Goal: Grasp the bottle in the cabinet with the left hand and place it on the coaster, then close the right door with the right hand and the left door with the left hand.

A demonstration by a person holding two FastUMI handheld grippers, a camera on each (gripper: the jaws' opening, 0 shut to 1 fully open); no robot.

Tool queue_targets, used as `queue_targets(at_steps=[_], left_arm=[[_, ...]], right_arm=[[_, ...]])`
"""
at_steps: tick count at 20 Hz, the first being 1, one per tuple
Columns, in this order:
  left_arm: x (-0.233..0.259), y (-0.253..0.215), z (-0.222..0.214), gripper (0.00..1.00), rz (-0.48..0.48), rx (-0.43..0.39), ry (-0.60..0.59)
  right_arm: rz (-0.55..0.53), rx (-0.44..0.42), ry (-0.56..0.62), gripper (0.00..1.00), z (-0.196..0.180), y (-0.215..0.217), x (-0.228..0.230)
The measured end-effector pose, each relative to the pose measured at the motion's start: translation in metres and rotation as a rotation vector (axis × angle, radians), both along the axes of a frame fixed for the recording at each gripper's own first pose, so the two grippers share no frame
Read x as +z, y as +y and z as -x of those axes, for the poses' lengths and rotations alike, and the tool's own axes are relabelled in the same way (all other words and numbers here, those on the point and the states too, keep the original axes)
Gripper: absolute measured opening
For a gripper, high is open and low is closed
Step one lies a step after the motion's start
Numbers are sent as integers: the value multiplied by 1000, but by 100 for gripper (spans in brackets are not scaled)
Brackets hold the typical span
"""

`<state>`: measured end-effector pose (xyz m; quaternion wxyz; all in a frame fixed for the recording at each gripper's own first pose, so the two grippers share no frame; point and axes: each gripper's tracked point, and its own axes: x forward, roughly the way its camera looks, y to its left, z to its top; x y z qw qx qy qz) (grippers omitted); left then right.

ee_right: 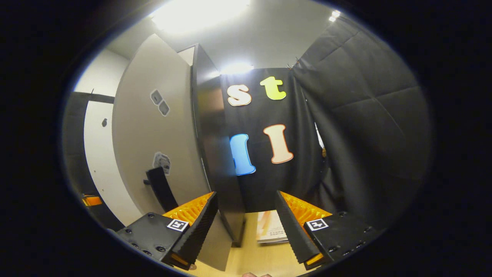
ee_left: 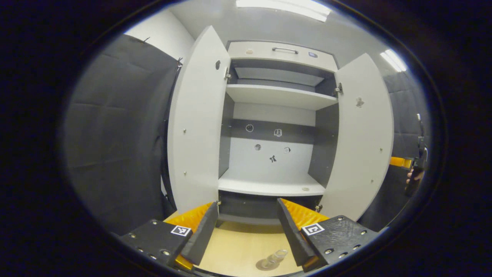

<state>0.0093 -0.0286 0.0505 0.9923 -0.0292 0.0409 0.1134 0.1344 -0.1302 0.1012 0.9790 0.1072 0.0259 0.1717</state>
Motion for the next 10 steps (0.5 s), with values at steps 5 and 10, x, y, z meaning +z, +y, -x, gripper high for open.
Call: queue_targets(at_steps=[5,10], left_arm=[[10,38,-14,89,83,30,-41],[1,64,-18,89,78,7,-38]], right_arm=[[27,22,-30,95,-1,21,23],[60,-46,-20,92,-1,24,21]])
